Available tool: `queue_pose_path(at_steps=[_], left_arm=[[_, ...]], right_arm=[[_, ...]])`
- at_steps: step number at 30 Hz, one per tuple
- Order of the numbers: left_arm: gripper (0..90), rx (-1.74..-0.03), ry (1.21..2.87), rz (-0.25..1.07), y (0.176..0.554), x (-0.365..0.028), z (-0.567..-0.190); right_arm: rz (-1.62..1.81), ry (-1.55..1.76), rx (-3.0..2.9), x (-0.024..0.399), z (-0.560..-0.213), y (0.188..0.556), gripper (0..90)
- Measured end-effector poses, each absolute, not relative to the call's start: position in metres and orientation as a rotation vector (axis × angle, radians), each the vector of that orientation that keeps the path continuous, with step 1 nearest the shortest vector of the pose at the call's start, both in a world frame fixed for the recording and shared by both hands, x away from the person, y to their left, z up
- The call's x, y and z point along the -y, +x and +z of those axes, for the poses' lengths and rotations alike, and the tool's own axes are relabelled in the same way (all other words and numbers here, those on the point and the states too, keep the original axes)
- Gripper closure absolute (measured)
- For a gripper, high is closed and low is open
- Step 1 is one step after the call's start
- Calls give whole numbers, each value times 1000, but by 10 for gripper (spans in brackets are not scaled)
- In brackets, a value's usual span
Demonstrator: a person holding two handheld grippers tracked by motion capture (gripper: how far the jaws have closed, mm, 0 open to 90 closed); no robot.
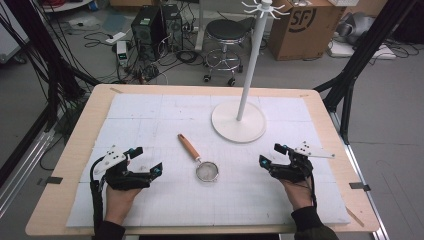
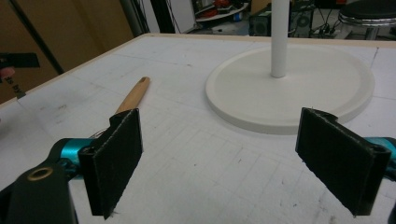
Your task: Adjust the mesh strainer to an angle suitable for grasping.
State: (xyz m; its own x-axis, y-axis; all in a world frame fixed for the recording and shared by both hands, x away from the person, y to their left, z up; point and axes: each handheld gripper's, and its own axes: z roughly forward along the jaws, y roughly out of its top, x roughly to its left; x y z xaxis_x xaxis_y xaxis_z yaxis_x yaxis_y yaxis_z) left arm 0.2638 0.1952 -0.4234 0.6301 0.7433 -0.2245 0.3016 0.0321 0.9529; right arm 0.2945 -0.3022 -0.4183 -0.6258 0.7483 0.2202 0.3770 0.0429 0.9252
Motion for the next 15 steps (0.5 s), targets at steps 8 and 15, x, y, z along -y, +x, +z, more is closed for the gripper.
queue_pose_path(at_steps=[8, 15], left_arm=[[19, -914, 1553, 417, 265, -195, -424], [19, -921, 1554, 418, 265, -195, -425]], right_arm=[[1609, 1138, -2005, 301, -418, 294, 138], [1608, 1139, -2011, 301, -419, 294, 138]])
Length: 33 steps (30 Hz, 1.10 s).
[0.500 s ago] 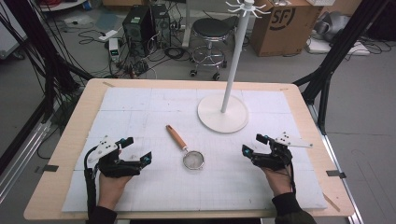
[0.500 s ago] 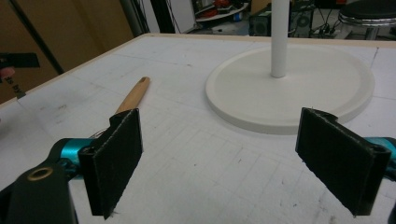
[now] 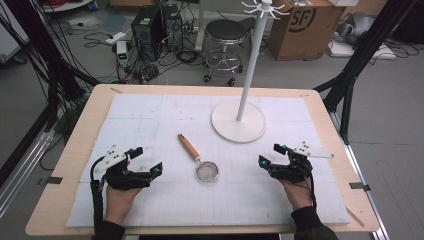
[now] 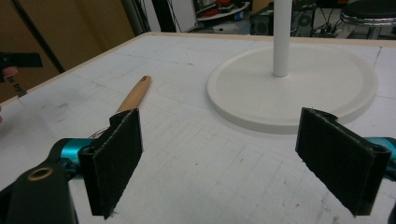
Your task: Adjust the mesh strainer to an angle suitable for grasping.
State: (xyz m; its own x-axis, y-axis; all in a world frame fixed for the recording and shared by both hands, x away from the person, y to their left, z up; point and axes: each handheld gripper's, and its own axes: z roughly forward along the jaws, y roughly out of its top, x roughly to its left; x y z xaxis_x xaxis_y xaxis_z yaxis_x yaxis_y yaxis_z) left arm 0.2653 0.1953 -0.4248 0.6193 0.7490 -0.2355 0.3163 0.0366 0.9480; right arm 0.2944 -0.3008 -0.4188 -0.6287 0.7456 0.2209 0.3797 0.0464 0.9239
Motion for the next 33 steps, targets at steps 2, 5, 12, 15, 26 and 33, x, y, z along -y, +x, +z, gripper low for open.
queue_pose_path(at_steps=[2, 5, 12, 15, 26, 33], left_arm=[[19, -927, 1556, 411, 266, -195, -426], [19, -931, 1561, 410, 267, -196, -426], [19, -934, 1559, 413, 267, -196, -426], [19, -936, 1559, 412, 267, -196, -426], [19, -941, 1555, 413, 267, -197, -426], [20, -944, 1550, 415, 267, -198, -426]], right_arm=[[1602, 1136, -2012, 301, -419, 295, 138], [1606, 1141, -2010, 301, -419, 295, 139], [1616, 1158, -2028, 299, -419, 296, 148], [1612, 1163, -2032, 296, -417, 298, 220], [1615, 1189, -2057, 291, -418, 303, 246], [1610, 1172, -2080, 284, -415, 307, 251]])
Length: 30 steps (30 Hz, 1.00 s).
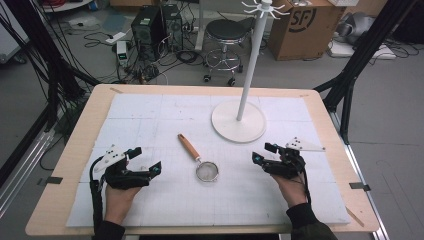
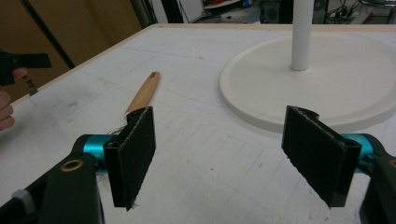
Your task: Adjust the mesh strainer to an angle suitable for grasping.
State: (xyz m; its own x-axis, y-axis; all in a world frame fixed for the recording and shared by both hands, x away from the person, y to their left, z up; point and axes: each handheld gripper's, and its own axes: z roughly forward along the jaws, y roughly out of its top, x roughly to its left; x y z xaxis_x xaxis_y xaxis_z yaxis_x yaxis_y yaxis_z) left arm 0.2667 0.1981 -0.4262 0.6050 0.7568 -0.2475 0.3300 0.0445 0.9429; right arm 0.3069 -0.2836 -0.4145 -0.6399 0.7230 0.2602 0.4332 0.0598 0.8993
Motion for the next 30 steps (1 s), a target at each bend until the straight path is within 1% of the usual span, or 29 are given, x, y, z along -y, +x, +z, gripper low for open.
queue_pose_path(at_steps=[3, 4, 7, 9, 18, 26, 30], left_arm=[[19, -943, 1549, 414, 267, -198, -426], [19, -944, 1549, 414, 267, -199, -426], [19, -943, 1549, 413, 267, -198, -426], [19, -942, 1551, 414, 267, -198, -426], [19, -940, 1551, 410, 268, -198, -427], [19, -949, 1545, 410, 267, -199, -427], [19, -952, 1547, 417, 267, -200, -427]], right_arm=[[1615, 1183, -2094, 281, -414, 309, 262], [1620, 1187, -2102, 279, -413, 310, 278], [1641, 1219, -2133, 274, -415, 315, 368], [1643, 1225, -2154, 270, -416, 317, 396], [1640, 1241, -2212, 260, -418, 325, 422], [1636, 1227, -2257, 247, -412, 332, 404], [1630, 1230, -2274, 242, -411, 334, 414]])
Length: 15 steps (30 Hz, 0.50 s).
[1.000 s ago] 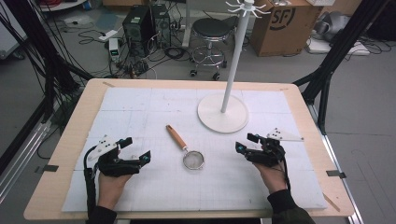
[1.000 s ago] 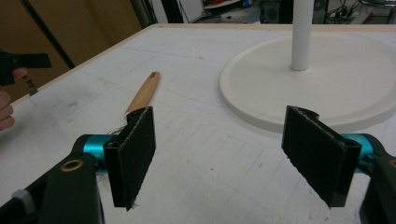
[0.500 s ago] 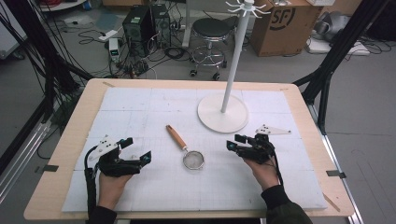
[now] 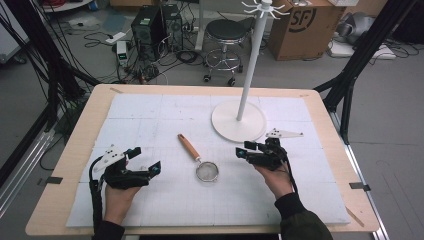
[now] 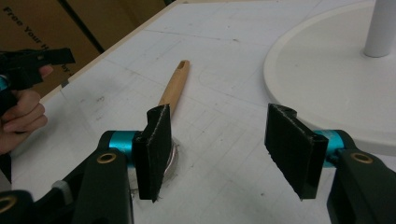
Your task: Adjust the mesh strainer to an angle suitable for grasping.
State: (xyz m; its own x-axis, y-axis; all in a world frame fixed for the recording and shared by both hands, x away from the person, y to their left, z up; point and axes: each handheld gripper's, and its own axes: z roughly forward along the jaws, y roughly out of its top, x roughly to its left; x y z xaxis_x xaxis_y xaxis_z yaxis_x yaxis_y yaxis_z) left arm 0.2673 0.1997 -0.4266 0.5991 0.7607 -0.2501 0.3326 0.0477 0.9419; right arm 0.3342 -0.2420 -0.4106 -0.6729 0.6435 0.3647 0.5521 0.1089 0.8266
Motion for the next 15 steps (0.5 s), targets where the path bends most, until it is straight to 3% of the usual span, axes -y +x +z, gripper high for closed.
queue_pose_path(at_steps=[15], left_arm=[[19, -949, 1540, 425, 267, -200, -425]], right_arm=[[1652, 1254, -2374, 219, -413, 349, 564]])
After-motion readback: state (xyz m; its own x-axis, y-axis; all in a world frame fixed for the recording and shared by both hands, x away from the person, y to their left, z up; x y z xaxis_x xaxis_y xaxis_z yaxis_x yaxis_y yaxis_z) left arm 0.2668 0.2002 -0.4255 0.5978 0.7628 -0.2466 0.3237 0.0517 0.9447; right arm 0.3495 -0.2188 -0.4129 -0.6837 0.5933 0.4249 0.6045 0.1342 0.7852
